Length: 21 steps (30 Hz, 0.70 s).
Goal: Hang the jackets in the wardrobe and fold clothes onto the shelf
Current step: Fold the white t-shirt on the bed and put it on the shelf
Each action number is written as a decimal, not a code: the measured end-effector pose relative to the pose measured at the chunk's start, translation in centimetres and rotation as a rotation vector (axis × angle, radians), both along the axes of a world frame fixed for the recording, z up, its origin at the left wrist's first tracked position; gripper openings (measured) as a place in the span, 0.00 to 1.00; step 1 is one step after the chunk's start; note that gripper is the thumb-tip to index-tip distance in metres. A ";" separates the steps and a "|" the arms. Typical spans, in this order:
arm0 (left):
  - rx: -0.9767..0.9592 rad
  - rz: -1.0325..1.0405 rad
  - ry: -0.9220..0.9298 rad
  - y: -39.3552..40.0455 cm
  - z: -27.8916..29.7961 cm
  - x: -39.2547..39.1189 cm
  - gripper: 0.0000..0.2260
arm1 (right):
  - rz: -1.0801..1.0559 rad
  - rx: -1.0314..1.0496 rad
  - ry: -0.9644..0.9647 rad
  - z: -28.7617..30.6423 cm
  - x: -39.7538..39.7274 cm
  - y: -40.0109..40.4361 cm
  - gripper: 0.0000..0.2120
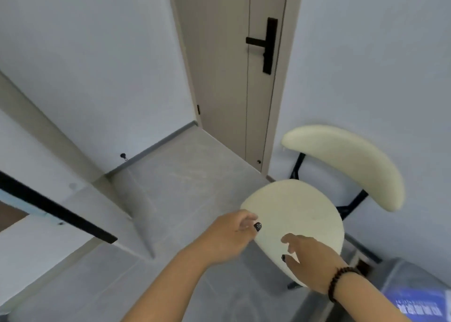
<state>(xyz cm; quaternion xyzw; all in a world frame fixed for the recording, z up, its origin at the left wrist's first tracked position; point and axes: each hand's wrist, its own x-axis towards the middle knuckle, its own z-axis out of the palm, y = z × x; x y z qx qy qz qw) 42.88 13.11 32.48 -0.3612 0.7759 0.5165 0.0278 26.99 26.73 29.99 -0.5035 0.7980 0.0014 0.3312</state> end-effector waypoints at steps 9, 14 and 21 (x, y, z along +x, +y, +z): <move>0.050 -0.370 -0.132 4.2 -5.4 -11.1 0.15 | -0.457 0.014 -0.083 -6.6 -5.5 10.2 0.17; 0.055 -0.588 -0.211 7.7 -8.8 -15.2 0.15 | -0.706 0.021 -0.105 -10.1 -6.1 16.6 0.13; 0.096 -0.839 -0.332 13.9 -12.5 -18.1 0.18 | -0.980 0.155 -0.195 -16.0 -5.3 25.0 0.12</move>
